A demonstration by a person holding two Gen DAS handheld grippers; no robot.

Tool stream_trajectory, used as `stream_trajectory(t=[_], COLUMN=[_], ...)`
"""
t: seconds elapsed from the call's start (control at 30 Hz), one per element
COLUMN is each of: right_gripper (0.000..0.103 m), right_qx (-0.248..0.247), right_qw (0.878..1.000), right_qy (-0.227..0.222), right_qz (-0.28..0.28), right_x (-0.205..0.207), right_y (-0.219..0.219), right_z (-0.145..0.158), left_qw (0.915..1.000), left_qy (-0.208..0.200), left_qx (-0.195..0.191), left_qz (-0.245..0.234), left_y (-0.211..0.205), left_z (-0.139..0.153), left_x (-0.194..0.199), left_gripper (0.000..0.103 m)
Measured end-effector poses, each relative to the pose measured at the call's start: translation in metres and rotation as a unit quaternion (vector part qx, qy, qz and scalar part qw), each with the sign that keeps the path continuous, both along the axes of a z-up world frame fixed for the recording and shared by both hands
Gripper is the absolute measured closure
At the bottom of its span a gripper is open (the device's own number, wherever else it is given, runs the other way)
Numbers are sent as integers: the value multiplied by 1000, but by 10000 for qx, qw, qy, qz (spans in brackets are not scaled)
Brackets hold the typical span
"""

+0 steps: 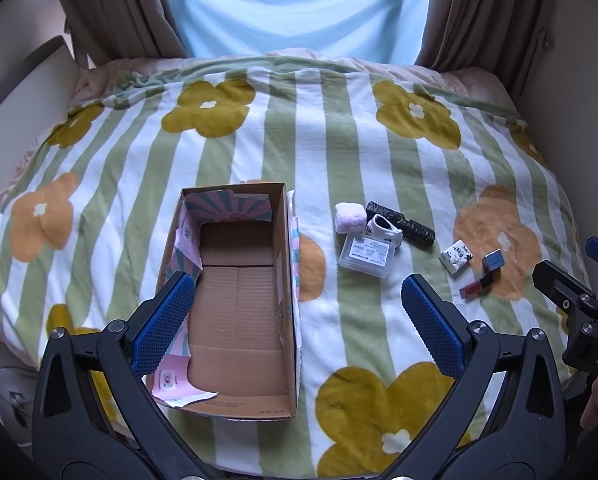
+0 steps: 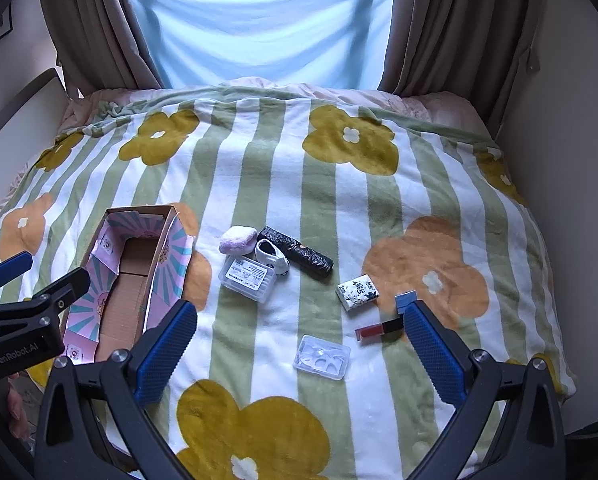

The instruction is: Organize objects

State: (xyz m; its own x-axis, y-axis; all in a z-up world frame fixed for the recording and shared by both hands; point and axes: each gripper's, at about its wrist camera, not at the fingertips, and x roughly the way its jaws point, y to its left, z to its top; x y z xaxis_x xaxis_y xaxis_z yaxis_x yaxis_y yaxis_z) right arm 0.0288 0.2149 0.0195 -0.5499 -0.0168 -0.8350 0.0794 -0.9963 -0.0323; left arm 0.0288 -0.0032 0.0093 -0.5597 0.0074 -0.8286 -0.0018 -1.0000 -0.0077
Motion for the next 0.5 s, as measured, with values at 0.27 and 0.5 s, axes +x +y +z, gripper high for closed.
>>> stream_trajectory(t=[0.27, 0.5], right_gripper=[1, 1], right_qx=[4, -20], right_qw=[10000, 10000], right_qy=[34, 42], right_qz=[17, 85], right_x=[1, -5], right_y=[-1, 4], right_z=[1, 3], left_qw=[10000, 9998], left_qy=[-26, -127], left_qx=[25, 124], left_qz=[-53, -47], left_y=[3, 11], left_z=[1, -5], left_x=[-2, -8], left_gripper=[1, 1])
